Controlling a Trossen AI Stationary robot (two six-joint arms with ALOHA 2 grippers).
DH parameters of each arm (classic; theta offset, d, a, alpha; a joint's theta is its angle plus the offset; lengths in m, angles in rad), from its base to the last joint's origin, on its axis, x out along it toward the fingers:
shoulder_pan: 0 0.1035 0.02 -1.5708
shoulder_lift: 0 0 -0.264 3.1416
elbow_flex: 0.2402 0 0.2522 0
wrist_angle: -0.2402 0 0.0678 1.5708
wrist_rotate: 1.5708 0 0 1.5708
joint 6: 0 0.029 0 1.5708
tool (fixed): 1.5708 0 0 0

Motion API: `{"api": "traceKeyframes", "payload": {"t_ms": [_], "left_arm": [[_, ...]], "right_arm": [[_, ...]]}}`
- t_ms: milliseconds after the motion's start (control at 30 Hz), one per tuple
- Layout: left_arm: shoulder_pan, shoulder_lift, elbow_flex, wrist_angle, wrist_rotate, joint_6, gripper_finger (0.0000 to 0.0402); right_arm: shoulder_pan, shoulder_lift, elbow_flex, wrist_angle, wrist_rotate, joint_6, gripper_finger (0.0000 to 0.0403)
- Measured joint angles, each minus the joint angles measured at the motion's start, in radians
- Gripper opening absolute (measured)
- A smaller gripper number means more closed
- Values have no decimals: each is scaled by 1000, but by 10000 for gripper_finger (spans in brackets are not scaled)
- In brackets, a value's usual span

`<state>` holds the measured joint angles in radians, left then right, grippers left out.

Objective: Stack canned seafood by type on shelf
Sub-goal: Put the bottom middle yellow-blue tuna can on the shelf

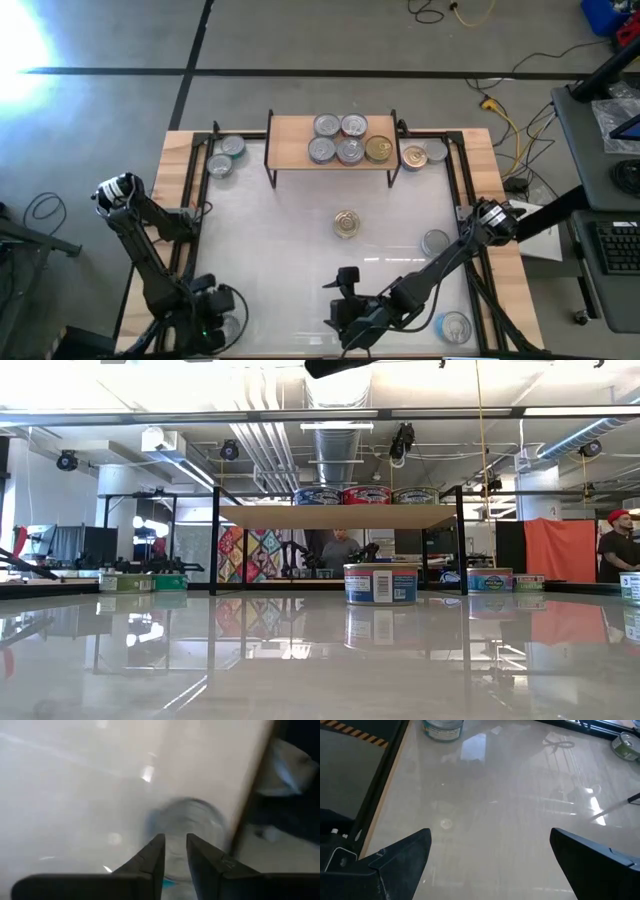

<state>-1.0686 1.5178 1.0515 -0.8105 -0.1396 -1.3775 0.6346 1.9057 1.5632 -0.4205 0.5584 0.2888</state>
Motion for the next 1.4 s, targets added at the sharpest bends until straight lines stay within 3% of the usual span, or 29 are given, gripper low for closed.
{"api": "traceKeyframes", "payload": {"t_ms": [167,333,700,1100,1267,1400], "left_arm": [[9,13,0,115,121,34,31],[16,68,-1,118,121,38,3],[39,200,4,221,160,139,0],[216,159,-3,220,-128,484,0],[216,91,-2,227,-146,448,0],[106,24,-2,209,-140,322,0]], "right_arm": [[2,0,0,-51,-8,37,400],[2,0,0,-71,-7,44,400],[4,-7,0,-122,-8,54,400],[4,-17,0,-123,-43,69,400],[4,-17,0,-120,-85,85,400],[-2,-16,0,-113,-96,101,400]]}}
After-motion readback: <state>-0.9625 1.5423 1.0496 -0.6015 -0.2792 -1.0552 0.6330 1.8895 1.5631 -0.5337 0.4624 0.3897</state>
